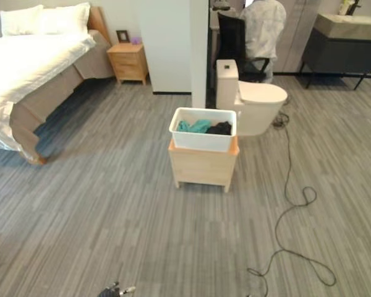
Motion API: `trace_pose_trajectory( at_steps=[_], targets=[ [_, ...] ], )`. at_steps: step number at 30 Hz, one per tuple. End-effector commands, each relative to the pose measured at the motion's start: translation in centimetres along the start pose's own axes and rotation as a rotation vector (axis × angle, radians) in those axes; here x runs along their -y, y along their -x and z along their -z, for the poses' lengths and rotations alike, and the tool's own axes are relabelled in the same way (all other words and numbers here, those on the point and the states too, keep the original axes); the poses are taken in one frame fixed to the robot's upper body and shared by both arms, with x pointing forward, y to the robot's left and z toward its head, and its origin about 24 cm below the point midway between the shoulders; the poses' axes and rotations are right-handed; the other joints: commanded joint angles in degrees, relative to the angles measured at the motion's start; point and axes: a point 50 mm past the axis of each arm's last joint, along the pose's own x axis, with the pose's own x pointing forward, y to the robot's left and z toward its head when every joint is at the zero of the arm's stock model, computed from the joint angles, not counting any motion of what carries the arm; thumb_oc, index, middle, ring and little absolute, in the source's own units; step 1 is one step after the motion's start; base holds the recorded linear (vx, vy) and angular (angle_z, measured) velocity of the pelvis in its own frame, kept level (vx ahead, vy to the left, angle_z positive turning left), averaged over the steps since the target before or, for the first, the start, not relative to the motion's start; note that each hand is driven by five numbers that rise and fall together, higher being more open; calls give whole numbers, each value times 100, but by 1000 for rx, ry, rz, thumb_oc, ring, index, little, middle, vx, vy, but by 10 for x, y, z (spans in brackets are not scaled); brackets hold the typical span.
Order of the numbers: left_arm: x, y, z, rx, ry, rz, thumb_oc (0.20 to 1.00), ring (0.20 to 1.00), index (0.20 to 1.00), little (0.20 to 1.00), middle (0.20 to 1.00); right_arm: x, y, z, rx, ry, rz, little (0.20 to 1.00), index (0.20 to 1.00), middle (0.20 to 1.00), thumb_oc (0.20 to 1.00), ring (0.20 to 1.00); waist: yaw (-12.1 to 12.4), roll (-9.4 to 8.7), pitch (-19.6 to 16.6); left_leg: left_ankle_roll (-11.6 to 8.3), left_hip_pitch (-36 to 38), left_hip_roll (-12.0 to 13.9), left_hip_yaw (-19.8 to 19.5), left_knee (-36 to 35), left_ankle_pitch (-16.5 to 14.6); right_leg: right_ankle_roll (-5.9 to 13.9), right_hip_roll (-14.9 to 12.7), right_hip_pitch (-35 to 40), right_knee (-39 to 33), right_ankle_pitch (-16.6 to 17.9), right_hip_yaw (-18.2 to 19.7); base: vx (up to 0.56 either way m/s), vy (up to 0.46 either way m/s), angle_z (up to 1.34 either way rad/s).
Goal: Grab the laundry basket,head to the washer,open it,put in the laundry and shut it.
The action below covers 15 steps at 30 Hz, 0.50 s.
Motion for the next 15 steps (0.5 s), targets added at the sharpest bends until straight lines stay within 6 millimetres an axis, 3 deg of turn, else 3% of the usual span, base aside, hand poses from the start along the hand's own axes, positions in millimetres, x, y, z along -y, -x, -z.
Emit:
trace_pose_trajectory(
  at_steps=[1, 3, 5, 6, 7, 9, 10, 11, 13, 14, 15],
  targets=[
    [-4, -4, -22, 74, 16, -8, 1000, 1000, 1000, 1000, 1000, 17, 2, 6, -17, -34, 57, 1000, 1000, 1000, 1000, 1000, 136, -233, 243, -13, -1257, 538, -313, 2099, 1063, 174, -281, 165, 377, -231, 164, 104, -105, 7],
    [-4, -4, -29, 113, 48, -10, 1000, 1000, 1000, 1000, 1000, 23, 2, -3, 24, -125, 74, 1000, 1000, 1000, 1000, 1000, 147, -232, 255, 14, -1605, 534, -109, 2008, 983, 182, -267, 179, 349, -333, 166, 199, -10, -9],
    [-3, -4, -34, 146, 90, -5, 1000, 1000, 1000, 1000, 1000, 31, 2, -10, 58, -160, 93, 1000, 1000, 1000, 1000, 1000, 267, -231, 204, 50, -1698, 440, 85, 1150, 696, 279, -303, 311, 196, -428, 175, 269, 91, -3],
    [-3, -4, -34, 146, 90, -5, 1000, 1000, 1000, 1000, 1000, 31, 2, -10, 58, -160, 93, 1000, 1000, 1000, 1000, 1000, 263, -235, 195, 50, -1701, 435, 84, 1133, 709, 279, -306, 301, 196, -427, 171, 368, 147, -5],
    [-3, -4, -37, 171, 117, -5, 1000, 1000, 1000, 1000, 1000, 33, 2, -19, 90, -163, 103, 1000, 1000, 1000, 1000, 1000, 394, -179, 140, -27, -1867, 425, 57, 153, 949, 336, -254, 442, 125, -546, 144, 391, 155, -3],
    [-2, -3, -41, 194, 142, 1, 1000, 1000, 1000, 1000, 1000, 36, 2, -25, 111, -178, 111, 1000, 1000, 1000, 1000, 1000, 510, -164, 131, -76, -2047, 373, 107, -478, 1104, 387, -256, 666, 127, -716, 123, 435, 174, 7],
    [-2, -3, -41, 194, 142, 1, 1000, 1000, 1000, 1000, 1000, 36, 2, -25, 111, -178, 111, 1000, 1000, 1000, 1000, 1000, 511, -174, 138, -74, -2031, 364, 114, -487, 1105, 390, -267, 677, 127, -721, 123, 520, 230, 10],
    [-2, -1, -39, 212, 146, 14, 1000, 1000, 1000, 1000, 1000, 37, 2, -27, 115, -174, 107, 1000, 1000, 1000, 1000, 1000, 668, -146, 34, -39, -2036, 336, 74, -519, 1211, 467, -295, 868, 262, -853, 209, 579, 259, -1],
    [0, 2, -36, 224, 131, 44, 1000, 1000, 1000, 1000, 1000, 32, 2, -19, 90, -173, 94, 1000, 1000, 1000, 1000, 1000, 794, -250, -35, 154, -2222, 97, -115, 54, 1153, 581, -516, 1024, 727, -893, 196, 661, 310, -24],
    [-1, 3, -36, 230, 124, 51, 1000, 1000, 1000, 1000, 1000, 32, 2, -16, 80, -175, 95, 1000, 1000, 1000, 1000, 1000, 830, -302, -25, 245, -2191, -22, -131, 264, 1046, 649, -619, 920, 1089, -756, 176, 468, 270, -11],
    [-2, 2, -33, 214, 116, 49, 1000, 1000, 1000, 1000, 1000, 32, 2, -12, 62, -174, 91, 1000, 1000, 1000, 1000, 1000, 871, -365, -34, 360, -2077, -159, -112, 317, 911, 760, -739, 738, 1556, -378, 168, 269, 173, -1]
  ],
)
